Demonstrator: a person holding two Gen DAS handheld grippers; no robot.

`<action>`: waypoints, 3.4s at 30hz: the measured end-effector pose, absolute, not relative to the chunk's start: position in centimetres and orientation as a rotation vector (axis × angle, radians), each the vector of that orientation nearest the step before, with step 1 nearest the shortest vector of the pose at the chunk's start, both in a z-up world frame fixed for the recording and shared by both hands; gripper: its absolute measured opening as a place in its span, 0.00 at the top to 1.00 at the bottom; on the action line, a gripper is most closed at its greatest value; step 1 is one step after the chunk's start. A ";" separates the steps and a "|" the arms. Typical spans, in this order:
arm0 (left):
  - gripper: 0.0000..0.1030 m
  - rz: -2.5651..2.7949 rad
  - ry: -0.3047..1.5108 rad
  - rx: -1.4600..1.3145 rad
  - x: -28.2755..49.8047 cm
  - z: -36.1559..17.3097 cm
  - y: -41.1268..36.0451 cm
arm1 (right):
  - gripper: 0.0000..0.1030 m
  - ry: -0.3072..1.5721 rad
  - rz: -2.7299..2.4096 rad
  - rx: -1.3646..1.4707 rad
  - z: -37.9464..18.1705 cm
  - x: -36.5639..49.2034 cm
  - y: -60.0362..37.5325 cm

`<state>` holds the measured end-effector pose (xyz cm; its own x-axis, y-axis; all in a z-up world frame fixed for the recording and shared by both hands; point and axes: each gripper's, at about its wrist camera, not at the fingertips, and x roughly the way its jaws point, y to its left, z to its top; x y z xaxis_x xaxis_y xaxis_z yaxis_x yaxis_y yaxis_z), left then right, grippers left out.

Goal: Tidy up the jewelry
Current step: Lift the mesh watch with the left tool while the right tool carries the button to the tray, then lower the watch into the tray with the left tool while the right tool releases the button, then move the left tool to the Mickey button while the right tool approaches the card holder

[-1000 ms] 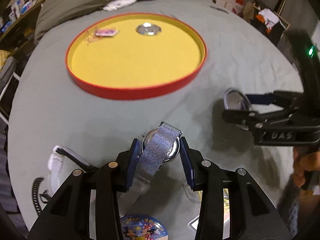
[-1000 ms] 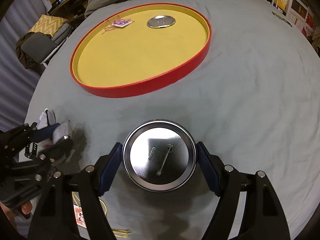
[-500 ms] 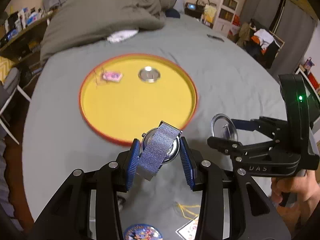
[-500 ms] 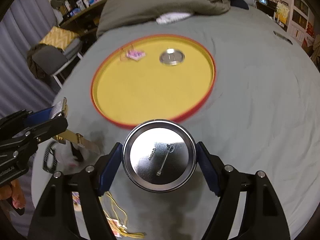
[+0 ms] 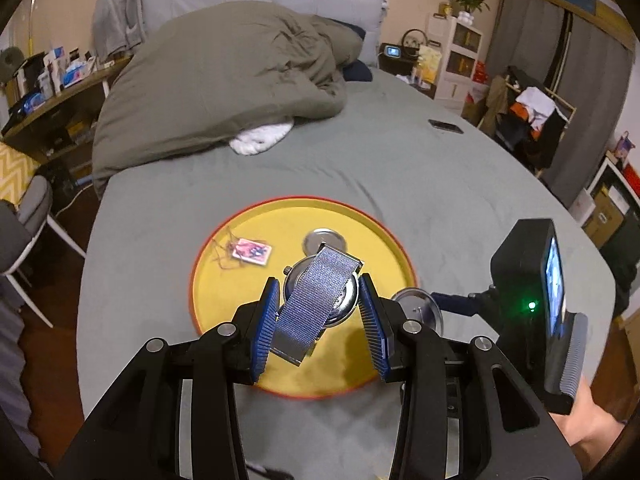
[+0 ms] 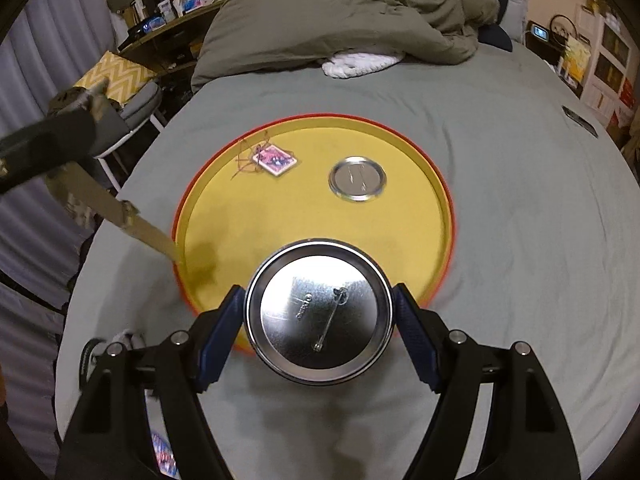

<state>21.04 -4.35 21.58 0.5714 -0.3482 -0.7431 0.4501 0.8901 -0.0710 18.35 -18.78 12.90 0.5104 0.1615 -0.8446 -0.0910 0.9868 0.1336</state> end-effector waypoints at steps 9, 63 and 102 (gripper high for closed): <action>0.63 -0.388 0.929 0.144 28.5 13.0 -3.2 | 0.32 1.068 0.171 -0.002 9.1 24.9 -16.2; 0.05 -0.267 0.910 -0.092 21.9 13.2 3.3 | 0.13 1.001 0.250 -0.045 12.7 17.5 -13.7; 0.05 -0.186 1.122 0.177 2.3 0.8 3.1 | 0.12 1.341 0.411 -0.211 2.2 -1.1 -7.4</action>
